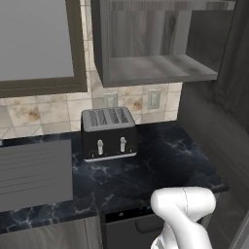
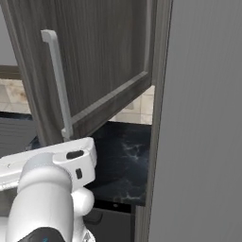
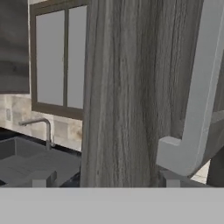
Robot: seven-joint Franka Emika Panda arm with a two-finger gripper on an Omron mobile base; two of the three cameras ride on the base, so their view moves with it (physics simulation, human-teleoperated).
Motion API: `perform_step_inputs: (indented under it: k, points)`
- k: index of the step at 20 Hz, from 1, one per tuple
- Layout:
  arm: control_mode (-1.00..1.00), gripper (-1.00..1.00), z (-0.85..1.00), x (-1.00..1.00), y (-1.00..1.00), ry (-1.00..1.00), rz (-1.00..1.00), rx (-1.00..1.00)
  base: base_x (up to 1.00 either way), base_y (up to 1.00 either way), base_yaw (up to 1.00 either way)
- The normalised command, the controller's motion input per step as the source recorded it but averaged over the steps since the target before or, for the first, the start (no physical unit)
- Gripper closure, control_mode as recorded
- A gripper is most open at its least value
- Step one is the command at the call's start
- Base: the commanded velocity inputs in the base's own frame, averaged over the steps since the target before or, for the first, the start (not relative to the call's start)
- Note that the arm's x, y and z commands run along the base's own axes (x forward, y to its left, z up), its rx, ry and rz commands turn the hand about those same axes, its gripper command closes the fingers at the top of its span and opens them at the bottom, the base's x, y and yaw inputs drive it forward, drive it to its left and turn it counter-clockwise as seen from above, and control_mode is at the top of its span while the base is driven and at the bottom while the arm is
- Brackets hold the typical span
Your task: Close all open cabinet doors.
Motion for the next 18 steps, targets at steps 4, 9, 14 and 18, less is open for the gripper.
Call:
perform_step_inputs:
  k: [4, 9, 14, 18]
  points:
    - [-1.00, -1.00, -0.33, 0.30, 0.14, -0.18, 0.00, 0.03, 0.00, 0.00, 0.00]
    - [-1.00, -1.00, -0.45, 0.30, 0.22, -0.15, 0.00, 0.02, 0.00, 0.00, 0.00]
    - [-1.00, -1.00, -0.52, 0.31, 0.31, -0.13, 0.00, 0.02, 0.00, 0.00, 0.00]
    - [-1.00, -1.00, -0.51, 0.29, 0.30, -0.12, 0.00, 0.04, 0.00, 0.00, 0.00]
